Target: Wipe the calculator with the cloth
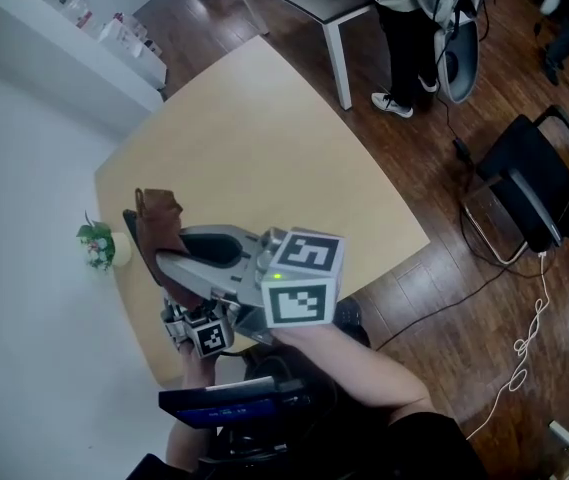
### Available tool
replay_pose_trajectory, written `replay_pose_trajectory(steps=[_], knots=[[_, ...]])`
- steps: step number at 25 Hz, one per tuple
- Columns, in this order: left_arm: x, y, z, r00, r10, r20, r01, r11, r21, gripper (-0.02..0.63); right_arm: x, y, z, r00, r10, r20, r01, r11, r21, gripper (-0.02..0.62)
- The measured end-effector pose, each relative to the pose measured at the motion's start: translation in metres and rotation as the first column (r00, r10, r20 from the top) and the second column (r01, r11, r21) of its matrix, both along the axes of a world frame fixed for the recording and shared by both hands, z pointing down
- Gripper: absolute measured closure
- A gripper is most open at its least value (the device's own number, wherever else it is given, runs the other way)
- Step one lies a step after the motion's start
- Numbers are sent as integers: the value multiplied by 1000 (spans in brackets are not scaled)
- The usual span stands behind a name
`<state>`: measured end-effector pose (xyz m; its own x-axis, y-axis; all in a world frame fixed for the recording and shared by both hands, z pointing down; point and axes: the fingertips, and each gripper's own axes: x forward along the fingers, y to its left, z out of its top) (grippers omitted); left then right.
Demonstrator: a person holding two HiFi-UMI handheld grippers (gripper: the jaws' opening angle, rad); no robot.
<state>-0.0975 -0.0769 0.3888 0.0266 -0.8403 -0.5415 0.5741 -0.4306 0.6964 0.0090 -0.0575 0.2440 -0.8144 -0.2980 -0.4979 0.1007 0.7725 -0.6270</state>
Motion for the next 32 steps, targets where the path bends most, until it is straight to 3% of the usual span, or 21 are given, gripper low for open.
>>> replay_pose_trajectory(steps=[4, 6, 8, 10, 12, 14, 16, 17, 18, 19, 21, 23, 26, 29, 30, 31, 32], knots=[[8, 1, -4, 1000, 4, -13, -4, 1000, 16, 557, -30, 9, 49, 985, -8, -170, 1, 999, -44, 516], [8, 2, -4, 1000, 6, 13, -7, 1000, 21, 554, -33, 9, 69, 979, -8, -204, -10, 997, -83, 515], [6, 5, -2, 998, 6, 58, -7, 1000, 20, 555, -32, 6, 82, 961, 22, -277, -42, 997, -65, 515], [5, 9, 2, 996, 6, 89, -9, 1000, 25, 558, -31, 0, 104, 902, 80, -424, -85, 996, 6, 512], [8, 13, 8, 992, 21, 123, -24, 999, 29, 560, -28, -7, 139, 788, 142, -599, -112, 990, 87, 512], [15, 16, 19, 981, 65, 184, -72, 997, 30, 560, -17, -14, 180, 681, 162, -714, -123, 987, 107, 515], [21, 19, 38, 945, 143, 295, -159, 987, 30, 560, 3, -23, 210, 653, 135, -745, -155, 987, 43, 517], [21, 22, 54, 908, 190, 373, -212, 977, 18, 560, 15, -29, 221, 649, 124, -750, -179, 984, 8, 517], [19, 27, 73, 853, 238, 464, -265, 964, -7, 560, 26, -34, 232, 642, 118, -757, -202, 979, -19, 517], [17, 33, 96, 782, 282, 556, -309, 950, -47, 560, 36, -39, 243, 629, 113, -769, -220, 975, -36, 517], [12, 46, 146, 605, 361, 710, -374, 916, -146, 558, 51, -43, 268, 588, 92, -803, -228, 972, -56, 517], [13, 55, 192, 411, 425, 807, -428, 871, -242, 558, 59, -40, 299, 534, 50, -844, -215, 973, -79, 517], [25, 61, 242, 106, 468, 878, -527, 775, -349, 557, 60, -25, 343, 466, -33, -884, -174, 976, -129, 517], [42, 61, 270, -192, 409, 892, -623, 651, -433, 554, 49, -5, 380, 401, -108, -910, -118, 979, -168, 517], [46, 59, 277, -272, 371, 888, -643, 617, -455, 552, 45, 1, 391, 381, -127, -916, -102, 979, -179, 517], [49, 56, 283, -336, 328, 883, -654, 593, -469, 552, 41, 6, 400, 363, -142, -921, -89, 978, -186, 517], [51, 53, 287, -386, 282, 878, -657, 585, -476, 543, 38, 11, 408, 346, -151, -926, -79, 979, -189, 517]])
